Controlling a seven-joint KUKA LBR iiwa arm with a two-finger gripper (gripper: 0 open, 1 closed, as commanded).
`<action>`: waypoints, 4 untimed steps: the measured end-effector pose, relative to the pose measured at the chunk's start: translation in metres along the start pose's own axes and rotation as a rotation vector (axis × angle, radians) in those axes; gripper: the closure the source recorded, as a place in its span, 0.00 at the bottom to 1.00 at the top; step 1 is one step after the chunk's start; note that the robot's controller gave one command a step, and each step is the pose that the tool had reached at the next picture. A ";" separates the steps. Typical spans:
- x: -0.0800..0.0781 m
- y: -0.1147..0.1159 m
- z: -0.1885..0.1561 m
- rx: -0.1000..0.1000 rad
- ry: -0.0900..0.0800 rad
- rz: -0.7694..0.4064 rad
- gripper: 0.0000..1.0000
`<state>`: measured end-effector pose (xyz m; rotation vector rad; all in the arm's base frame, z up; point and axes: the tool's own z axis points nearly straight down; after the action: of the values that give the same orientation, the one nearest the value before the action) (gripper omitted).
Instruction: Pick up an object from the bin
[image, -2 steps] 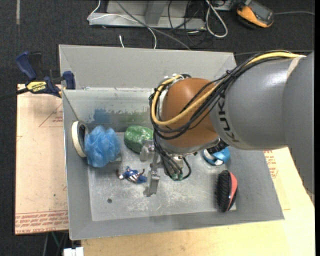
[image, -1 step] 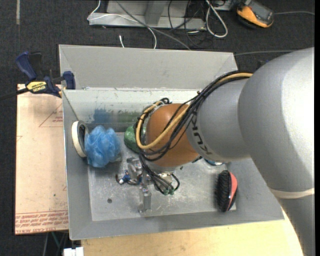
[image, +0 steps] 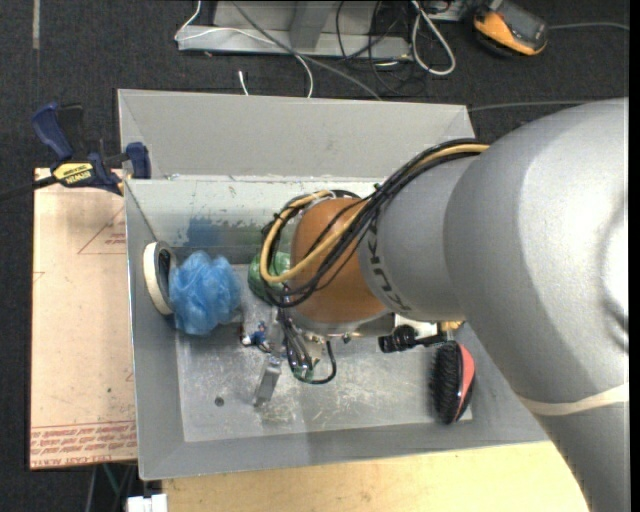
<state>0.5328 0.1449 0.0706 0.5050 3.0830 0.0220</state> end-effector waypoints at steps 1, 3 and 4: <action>0.005 -0.003 -0.003 0.001 0.004 -0.437 1.00; 0.008 -0.005 -0.017 0.006 0.017 -0.437 1.00; 0.005 -0.003 -0.049 0.002 0.008 -0.437 1.00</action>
Offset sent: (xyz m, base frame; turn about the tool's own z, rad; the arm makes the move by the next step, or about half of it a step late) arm 0.0000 0.0000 0.0000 0.0000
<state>0.5258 0.1434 0.1194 -0.1758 3.1248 0.0139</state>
